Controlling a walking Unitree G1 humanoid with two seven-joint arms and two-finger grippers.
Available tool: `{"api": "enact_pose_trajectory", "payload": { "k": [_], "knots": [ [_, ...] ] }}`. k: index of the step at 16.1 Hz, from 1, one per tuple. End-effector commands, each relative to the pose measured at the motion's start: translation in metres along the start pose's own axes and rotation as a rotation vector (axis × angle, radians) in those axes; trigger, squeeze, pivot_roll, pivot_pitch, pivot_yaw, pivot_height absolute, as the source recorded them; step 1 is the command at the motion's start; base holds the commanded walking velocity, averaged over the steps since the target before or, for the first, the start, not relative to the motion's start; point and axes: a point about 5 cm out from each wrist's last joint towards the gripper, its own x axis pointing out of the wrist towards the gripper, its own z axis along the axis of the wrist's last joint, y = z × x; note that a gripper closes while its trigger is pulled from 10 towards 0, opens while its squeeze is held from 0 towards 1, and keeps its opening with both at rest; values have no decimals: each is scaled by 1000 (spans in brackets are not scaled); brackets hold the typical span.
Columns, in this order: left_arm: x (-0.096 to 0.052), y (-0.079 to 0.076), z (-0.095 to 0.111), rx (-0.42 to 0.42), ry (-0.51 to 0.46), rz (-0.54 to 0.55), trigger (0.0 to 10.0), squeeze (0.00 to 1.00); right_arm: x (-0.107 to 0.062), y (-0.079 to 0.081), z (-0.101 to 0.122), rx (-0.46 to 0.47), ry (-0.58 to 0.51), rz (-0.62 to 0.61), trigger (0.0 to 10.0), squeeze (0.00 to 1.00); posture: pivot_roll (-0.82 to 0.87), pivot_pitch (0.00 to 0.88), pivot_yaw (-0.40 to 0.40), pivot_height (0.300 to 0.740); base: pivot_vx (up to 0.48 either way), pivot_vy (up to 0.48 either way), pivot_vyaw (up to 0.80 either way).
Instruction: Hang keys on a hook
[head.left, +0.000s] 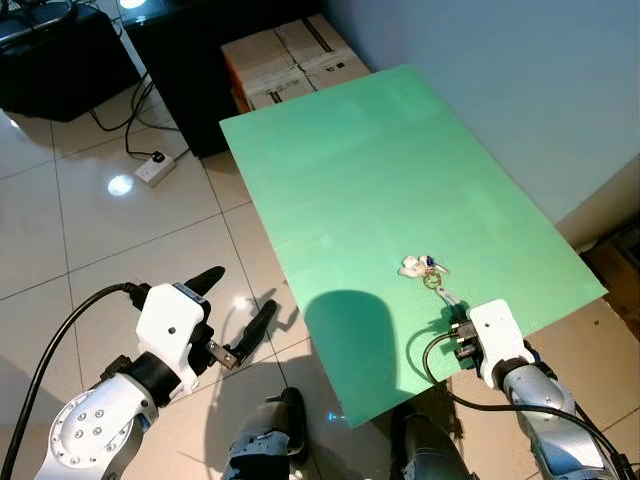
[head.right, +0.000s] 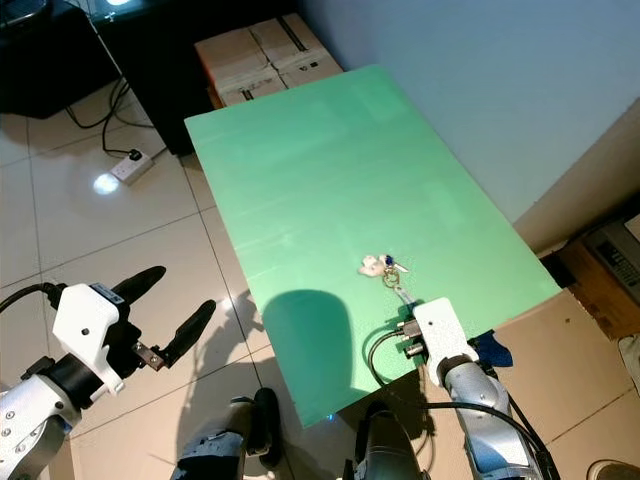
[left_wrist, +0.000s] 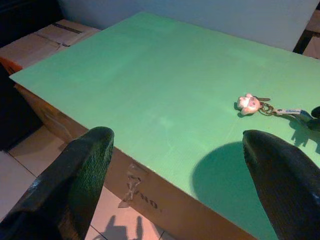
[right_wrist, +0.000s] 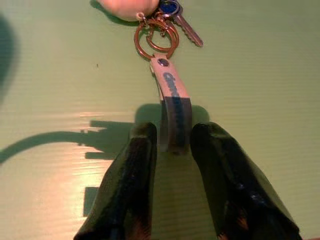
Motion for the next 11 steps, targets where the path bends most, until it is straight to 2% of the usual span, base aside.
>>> {"api": "enact_pose_trajectory", "payload": {
  "k": [1, 3, 6, 9, 11],
  "knots": [
    [-3, 2, -4, 5, 25, 5, 10000, 0, -4, 2, -5, 36, 19, 7, 10000, 1000, 119, 260, 70, 740, 0, 0, 0],
    [-1, 3, -3, 7, 20, 11, 10000, 0, -4, 7, -1, 59, 5, 22, 10000, 1000, 120, 261, 67, 740, 0, 0, 0],
    [0, 1, -3, 9, 17, 8, 10000, 0, -4, 8, 4, 41, -29, 35, 10000, 1000, 115, 255, 63, 740, 0, 0, 0],
    [1, -1, -3, 6, 12, 12, 10000, 0, -4, -4, 23, 44, -128, -35, 10000, 1000, 111, 249, 61, 740, 0, 0, 0],
    [1, -2, -3, 8, 11, 12, 10000, 0, -2, -5, 33, 66, -170, -17, 10000, 1000, 109, 246, 62, 740, 0, 0, 0]
  ]
}}
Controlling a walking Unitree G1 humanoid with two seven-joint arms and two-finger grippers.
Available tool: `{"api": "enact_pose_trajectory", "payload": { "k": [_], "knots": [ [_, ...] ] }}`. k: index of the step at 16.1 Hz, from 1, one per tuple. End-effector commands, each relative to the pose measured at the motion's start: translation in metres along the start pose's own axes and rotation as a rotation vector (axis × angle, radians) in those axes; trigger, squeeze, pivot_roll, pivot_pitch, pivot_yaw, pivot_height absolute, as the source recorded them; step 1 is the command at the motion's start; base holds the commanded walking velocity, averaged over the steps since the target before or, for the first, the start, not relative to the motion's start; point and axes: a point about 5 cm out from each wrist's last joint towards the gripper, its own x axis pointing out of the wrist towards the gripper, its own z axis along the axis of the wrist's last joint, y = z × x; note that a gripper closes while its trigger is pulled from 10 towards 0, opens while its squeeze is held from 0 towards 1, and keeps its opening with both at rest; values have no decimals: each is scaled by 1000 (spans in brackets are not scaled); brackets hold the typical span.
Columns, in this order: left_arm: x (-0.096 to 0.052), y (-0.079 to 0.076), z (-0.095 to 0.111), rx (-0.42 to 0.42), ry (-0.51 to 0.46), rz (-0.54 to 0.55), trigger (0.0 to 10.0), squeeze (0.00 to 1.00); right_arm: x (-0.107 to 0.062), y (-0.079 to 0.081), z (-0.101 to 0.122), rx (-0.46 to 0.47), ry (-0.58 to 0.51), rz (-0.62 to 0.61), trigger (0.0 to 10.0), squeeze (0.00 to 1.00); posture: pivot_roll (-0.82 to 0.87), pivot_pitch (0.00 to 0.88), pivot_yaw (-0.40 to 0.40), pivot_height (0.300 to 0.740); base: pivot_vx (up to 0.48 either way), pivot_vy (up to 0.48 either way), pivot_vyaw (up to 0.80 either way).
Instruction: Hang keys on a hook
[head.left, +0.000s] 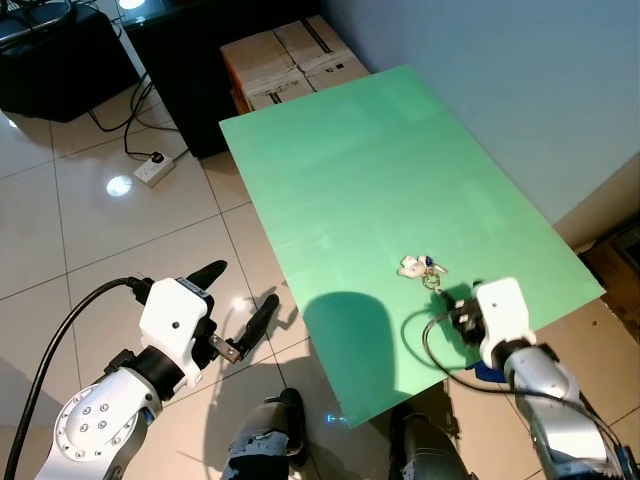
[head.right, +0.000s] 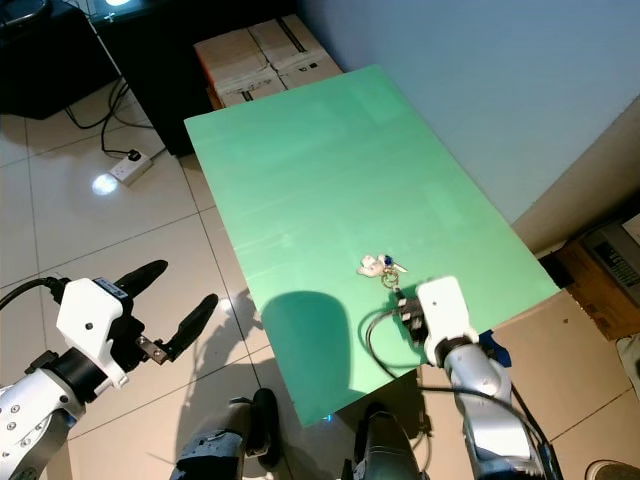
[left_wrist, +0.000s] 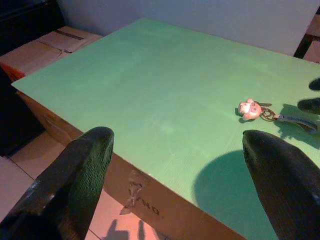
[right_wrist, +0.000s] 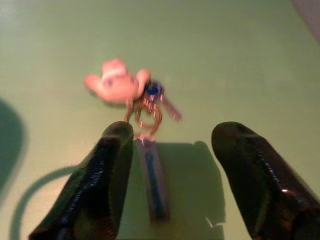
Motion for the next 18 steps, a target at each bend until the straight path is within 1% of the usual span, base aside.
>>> {"api": "enact_pose_trajectory", "payload": {
  "k": [1, 2, 3, 4, 5, 6, 7, 8, 9, 10, 12, 15, 18],
  "knots": [
    [-3, -2, -5, -1, 22, 5, 10000, 0, 0, 0, -1, 3, 5, 11, 10000, 1000, 111, 245, 65, 740, 0, 0, 0],
    [-3, -2, -5, -1, 22, 4, 10000, 0, 2, -2, -2, -14, 14, -3, 10000, 1000, 112, 247, 65, 740, 0, 0, 0],
    [-3, -2, -5, 1, 25, 2, 10000, 0, 8, -6, -3, -43, 33, -27, 10000, 1000, 116, 248, 72, 740, 0, 0, 0],
    [-3, -2, -5, 8, 30, 0, 10000, 0, 15, -8, -5, -56, 58, -39, 10000, 1000, 120, 249, 74, 740, 0, 0, 0],
    [-4, -2, -5, 10, 31, -1, 10000, 0, 19, -7, -6, -54, 67, -25, 10000, 988, 124, 251, 79, 740, 0, 0, 0],
    [-4, -2, -4, 14, 34, -4, 10000, 0, 29, -4, -8, -44, 86, 41, 10000, 843, 129, 252, 82, 740, 0, 0, 0],
    [-4, -1, -4, 15, 35, -4, 10000, 0, 31, -3, -9, -47, 95, 56, 10000, 667, 131, 252, 84, 740, 0, 0, 0],
    [-5, 0, -4, 18, 36, -6, 10000, 0, 36, -4, -12, -38, 114, 81, 10000, 51, 136, 255, 86, 740, 0, 0, 0],
    [-5, 0, -4, 20, 38, -7, 10000, 0, 40, -3, -14, -38, 126, 108, 10000, 0, 142, 256, 89, 740, 0, 0, 0],
    [-8, 0, -3, 25, 44, -11, 10000, 0, 46, 0, -13, -74, 128, 159, 10000, 0, 155, 260, 91, 740, 0, 0, 0],
    [-9, 0, -3, 27, 48, -10, 10000, 0, 49, -1, -12, -68, 130, 163, 10000, 0, 157, 261, 91, 740, 0, 0, 0],
    [-11, 1, -3, 28, 52, -6, 10000, 0, 51, 2, -16, -70, 147, 166, 10000, 0, 168, 265, 89, 740, 0, 0, 0],
    [-12, 3, -3, 29, 56, -7, 10000, 0, 53, 6, -24, -32, 164, 175, 10000, 0, 170, 270, 98, 740, 0, 0, 0]
  ]
}}
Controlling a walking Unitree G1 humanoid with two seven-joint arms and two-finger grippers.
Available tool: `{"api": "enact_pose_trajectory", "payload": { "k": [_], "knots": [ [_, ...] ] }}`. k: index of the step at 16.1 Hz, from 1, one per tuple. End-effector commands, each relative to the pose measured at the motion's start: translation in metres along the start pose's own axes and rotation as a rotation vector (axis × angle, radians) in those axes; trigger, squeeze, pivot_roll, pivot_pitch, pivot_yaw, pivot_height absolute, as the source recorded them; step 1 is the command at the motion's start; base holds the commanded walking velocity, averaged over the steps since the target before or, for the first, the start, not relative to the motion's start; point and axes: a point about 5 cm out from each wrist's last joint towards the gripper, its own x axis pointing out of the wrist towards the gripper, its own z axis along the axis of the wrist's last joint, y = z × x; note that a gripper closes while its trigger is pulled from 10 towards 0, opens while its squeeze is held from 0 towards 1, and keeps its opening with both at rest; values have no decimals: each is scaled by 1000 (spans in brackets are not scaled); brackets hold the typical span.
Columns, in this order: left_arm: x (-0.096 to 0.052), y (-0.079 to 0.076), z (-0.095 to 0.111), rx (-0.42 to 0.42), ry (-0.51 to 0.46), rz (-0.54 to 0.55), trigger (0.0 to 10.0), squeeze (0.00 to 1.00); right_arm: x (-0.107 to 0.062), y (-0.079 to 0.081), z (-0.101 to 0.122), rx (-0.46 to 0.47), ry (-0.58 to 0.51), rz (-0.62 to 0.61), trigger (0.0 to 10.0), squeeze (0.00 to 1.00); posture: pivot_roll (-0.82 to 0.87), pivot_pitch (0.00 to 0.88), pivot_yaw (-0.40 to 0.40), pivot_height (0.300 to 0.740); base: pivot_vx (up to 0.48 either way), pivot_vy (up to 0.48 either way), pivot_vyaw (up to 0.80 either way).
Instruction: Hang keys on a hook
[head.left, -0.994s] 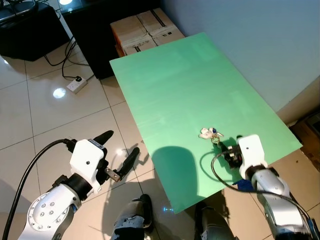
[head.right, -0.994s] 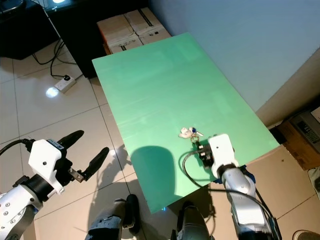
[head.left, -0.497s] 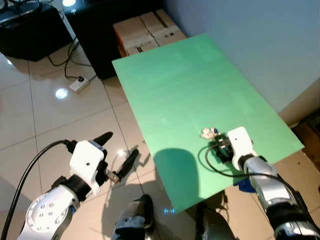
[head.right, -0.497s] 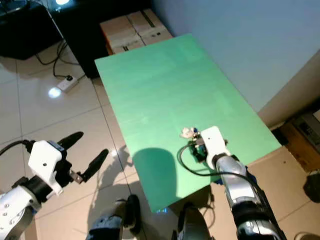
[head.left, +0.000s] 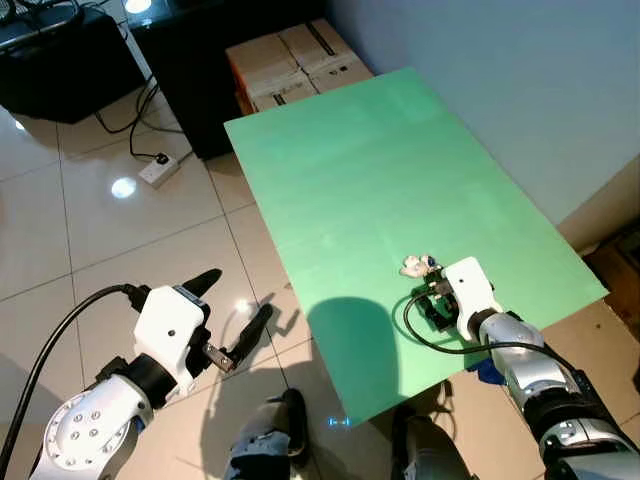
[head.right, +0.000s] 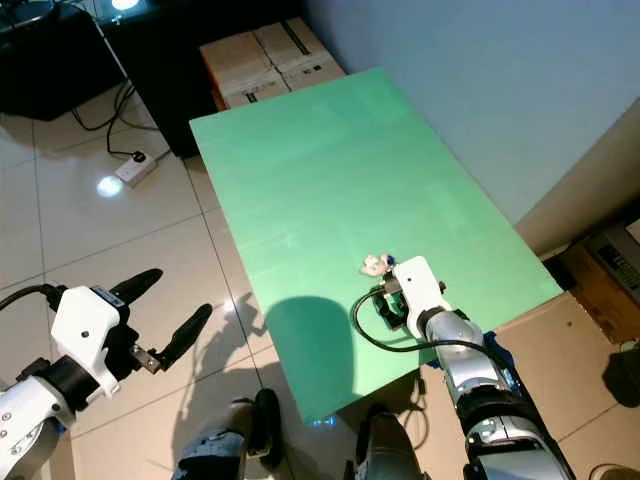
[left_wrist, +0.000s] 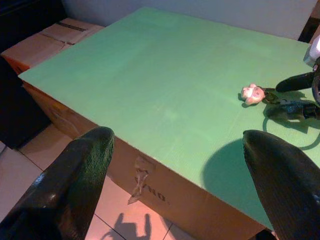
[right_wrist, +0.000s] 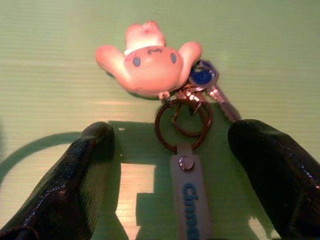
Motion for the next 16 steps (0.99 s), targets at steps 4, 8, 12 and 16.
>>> {"api": "enact_pose_trajectory", "payload": {
  "k": [4, 8, 12, 16],
  "knots": [
    [-3, 2, 2, -1, 9, 5, 10000, 0, 1, 2, -5, 42, -3, -9, 10000, 0, 178, 278, 104, 740, 0, 0, 0],
    [-5, 4, 4, 8, 16, -14, 10000, 0, 2, 6, -8, 46, 4, 40, 2510, 0, 191, 284, 112, 740, 0, 0, 0],
    [-9, 1, 6, -10, 21, -83, 10000, 0, 1, 6, -12, 45, 22, 42, 0, 0, 194, 283, 114, 740, 0, 0, 0],
    [-18, -13, 9, -80, 54, -290, 10000, 0, 1, 5, -13, 45, 24, 44, 0, 0, 191, 279, 115, 740, 0, 0, 0]
  ]
}}
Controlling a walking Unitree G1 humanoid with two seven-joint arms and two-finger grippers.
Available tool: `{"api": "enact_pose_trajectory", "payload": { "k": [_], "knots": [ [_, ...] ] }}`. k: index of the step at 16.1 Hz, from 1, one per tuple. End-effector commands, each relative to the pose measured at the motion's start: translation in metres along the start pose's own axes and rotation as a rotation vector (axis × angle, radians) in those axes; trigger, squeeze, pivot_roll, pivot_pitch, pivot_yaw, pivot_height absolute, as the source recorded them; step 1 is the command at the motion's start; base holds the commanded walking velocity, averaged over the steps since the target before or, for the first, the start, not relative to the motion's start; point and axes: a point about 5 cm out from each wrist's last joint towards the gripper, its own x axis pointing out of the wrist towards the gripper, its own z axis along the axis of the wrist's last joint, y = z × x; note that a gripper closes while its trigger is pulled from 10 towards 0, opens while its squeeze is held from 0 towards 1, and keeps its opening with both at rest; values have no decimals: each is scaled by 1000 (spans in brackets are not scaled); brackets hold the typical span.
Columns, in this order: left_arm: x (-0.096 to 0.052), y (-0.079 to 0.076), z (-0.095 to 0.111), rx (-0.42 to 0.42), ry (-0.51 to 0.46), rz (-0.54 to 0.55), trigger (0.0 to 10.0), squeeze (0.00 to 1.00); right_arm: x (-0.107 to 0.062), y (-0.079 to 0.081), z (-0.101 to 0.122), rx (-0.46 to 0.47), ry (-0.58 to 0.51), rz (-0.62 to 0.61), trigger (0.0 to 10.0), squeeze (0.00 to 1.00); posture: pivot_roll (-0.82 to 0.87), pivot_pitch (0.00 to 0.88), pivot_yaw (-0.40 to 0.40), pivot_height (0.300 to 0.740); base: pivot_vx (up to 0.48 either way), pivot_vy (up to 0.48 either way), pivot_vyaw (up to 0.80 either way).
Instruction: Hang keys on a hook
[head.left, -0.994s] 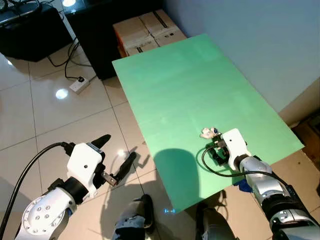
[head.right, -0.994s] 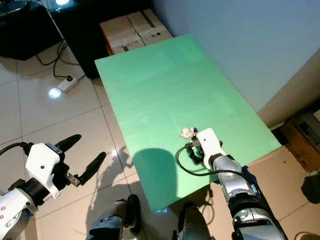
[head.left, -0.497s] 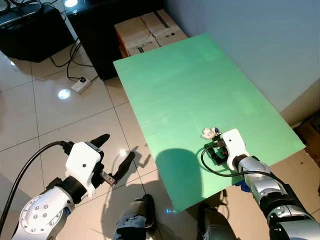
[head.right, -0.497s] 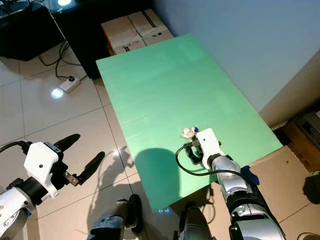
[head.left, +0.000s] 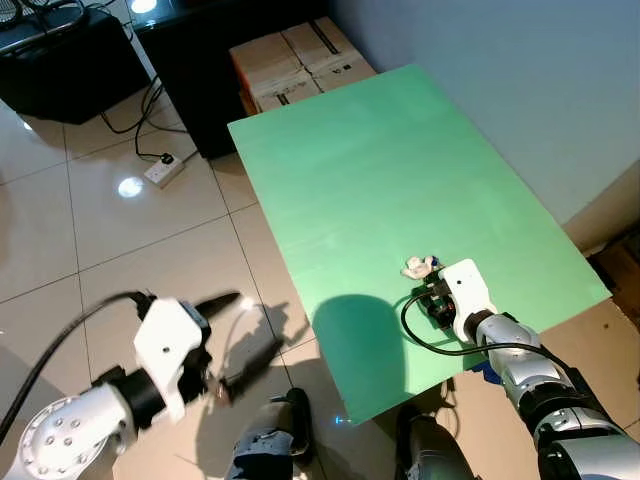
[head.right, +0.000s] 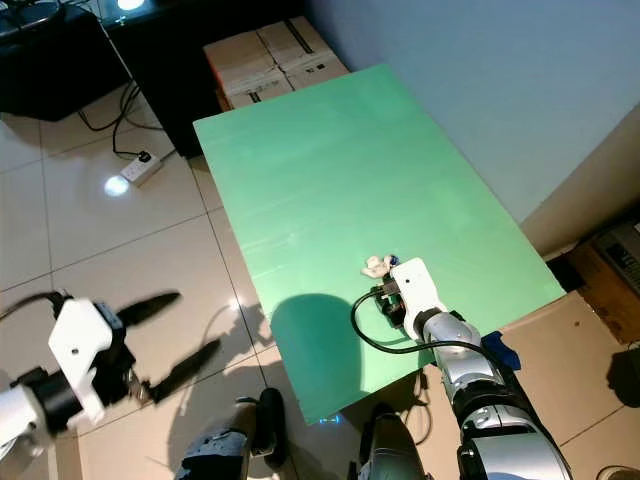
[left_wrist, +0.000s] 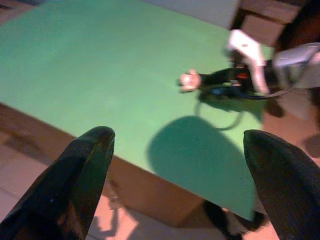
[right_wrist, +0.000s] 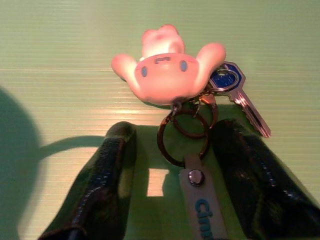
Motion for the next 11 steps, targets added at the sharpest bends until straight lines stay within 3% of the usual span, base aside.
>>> {"api": "enact_pose_trajectory", "payload": {
  "k": [1, 3, 11],
  "knots": [
    [-3, -4, 2, 3, 14, -46, 10000, 0, -3, 3, -11, 14, 42, 7, 0, 0, 191, 276, 115, 740, 0, 0, 0],
    [-3, -4, 4, 37, 21, -64, 10000, 0, -3, 2, -11, 15, 40, 3, 0, 0, 188, 271, 116, 740, 0, 0, 0],
    [-4, -1, 4, 35, 20, -42, 10000, 0, -4, 1, -11, 21, 29, -7, 0, 0, 187, 260, 117, 740, 0, 0, 0]
  ]
}}
